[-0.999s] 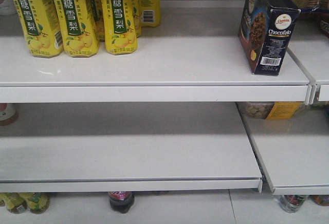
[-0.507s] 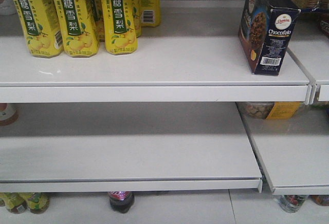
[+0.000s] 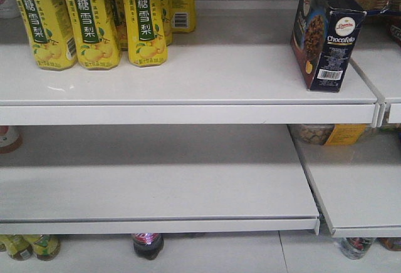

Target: Left arm holds basket, right arm returns cookies

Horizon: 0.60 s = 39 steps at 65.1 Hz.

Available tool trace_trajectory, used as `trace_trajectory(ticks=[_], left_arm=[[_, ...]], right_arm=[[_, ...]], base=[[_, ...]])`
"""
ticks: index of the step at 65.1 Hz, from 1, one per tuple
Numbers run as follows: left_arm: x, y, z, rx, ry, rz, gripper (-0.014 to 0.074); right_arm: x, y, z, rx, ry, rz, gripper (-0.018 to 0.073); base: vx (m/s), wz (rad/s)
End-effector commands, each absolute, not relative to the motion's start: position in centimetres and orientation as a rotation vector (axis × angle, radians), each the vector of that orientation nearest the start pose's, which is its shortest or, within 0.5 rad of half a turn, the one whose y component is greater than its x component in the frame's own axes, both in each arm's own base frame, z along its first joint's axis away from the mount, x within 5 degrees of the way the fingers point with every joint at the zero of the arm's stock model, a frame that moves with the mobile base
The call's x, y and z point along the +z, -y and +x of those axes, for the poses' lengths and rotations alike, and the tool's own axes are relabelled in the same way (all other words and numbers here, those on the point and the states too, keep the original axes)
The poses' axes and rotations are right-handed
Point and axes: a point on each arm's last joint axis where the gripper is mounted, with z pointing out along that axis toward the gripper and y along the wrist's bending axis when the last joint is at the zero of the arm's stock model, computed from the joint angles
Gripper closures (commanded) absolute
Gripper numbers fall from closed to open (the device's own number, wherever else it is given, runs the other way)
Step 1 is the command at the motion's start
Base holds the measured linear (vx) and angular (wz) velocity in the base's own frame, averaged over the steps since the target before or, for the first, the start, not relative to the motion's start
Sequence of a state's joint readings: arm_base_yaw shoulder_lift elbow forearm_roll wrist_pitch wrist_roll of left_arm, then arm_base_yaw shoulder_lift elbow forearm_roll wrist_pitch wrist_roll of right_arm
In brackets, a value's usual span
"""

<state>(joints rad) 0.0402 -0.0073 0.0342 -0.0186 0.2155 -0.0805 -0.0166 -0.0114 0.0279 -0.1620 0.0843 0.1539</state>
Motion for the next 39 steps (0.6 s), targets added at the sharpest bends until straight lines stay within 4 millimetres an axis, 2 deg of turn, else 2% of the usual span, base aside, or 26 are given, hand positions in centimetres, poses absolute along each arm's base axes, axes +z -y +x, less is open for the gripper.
trace_trajectory(ticks=[1, 39], left_arm=[[20.31, -0.22, 5.46, -0.026, -1.571, -0.089, 0.0599], [20.31, -0.22, 5.46, -0.026, -1.571, -0.089, 0.0599]], right_arm=[[19.77, 0.14, 5.64, -0.035, -1.52, 0.002, 0.0565], [19.77, 0.14, 5.64, -0.035, -1.52, 0.002, 0.0565]], base=[[0.0, 0.0], [0.0, 0.0]])
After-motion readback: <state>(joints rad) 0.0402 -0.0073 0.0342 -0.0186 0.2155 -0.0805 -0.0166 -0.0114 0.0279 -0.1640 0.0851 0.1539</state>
